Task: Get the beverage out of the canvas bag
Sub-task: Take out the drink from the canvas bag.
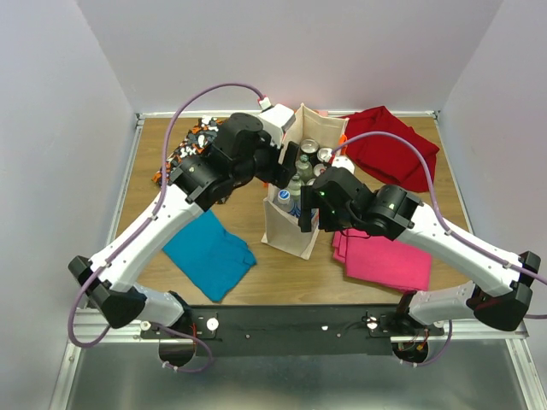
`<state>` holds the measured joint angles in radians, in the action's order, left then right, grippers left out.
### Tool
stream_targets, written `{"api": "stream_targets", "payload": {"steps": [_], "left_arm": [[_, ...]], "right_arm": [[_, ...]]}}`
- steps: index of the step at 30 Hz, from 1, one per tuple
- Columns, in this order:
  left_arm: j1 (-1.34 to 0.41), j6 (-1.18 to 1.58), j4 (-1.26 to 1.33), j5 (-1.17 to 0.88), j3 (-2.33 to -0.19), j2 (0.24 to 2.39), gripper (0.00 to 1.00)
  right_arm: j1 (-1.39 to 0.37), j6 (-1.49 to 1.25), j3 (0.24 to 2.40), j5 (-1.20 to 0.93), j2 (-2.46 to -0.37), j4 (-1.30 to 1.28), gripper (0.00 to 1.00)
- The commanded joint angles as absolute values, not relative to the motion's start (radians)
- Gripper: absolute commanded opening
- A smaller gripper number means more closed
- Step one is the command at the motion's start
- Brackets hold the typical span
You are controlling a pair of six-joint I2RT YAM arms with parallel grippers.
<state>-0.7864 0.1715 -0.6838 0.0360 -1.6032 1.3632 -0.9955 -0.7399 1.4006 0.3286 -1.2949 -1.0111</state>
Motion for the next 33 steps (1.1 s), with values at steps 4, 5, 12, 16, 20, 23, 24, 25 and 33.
{"api": "stream_targets", "payload": {"steps": [4, 5, 12, 16, 20, 23, 24, 25, 33], "left_arm": [[-0.697, 0.04, -0.794, -0.316, -1.761, 1.483, 0.8], [-0.692, 0.02, -0.819, -0.343, -1.785, 1.5, 0.8], [-0.684, -0.072, -1.006, -0.353, -1.922, 1.629, 0.78], [-0.683, -0.068, -1.023, -0.321, -1.898, 1.637, 0.78], [-0.683, -0.057, -1.032, -0.327, -1.85, 1.631, 0.77], [-0.683, -0.041, -1.028, -0.325, -1.801, 1.615, 0.77], [-0.683, -0.035, -1.028, -0.325, -1.777, 1.609, 0.76], [-0.683, -0.034, -1.031, -0.324, -1.764, 1.608, 0.75], [-0.683, -0.012, -0.986, -0.319, -1.666, 1.571, 0.73]], "right_arm": [[-1.011, -0.736, 1.39, 0.351, -1.27, -1.071, 1.0], [-1.009, -0.735, 1.39, 0.353, -1.269, -1.072, 1.0], [-1.011, -0.732, 1.393, 0.354, -1.259, -1.077, 1.0], [-1.009, -0.73, 1.396, 0.359, -1.256, -1.078, 1.0], [-1.009, -0.729, 1.402, 0.367, -1.255, -1.083, 1.0], [-1.009, -0.729, 1.404, 0.37, -1.255, -1.085, 1.0], [-1.009, -0.729, 1.405, 0.37, -1.255, -1.085, 1.0], [-1.009, -0.729, 1.405, 0.37, -1.253, -1.085, 1.0], [-1.011, -0.729, 1.401, 0.365, -1.256, -1.078, 1.0]]}}
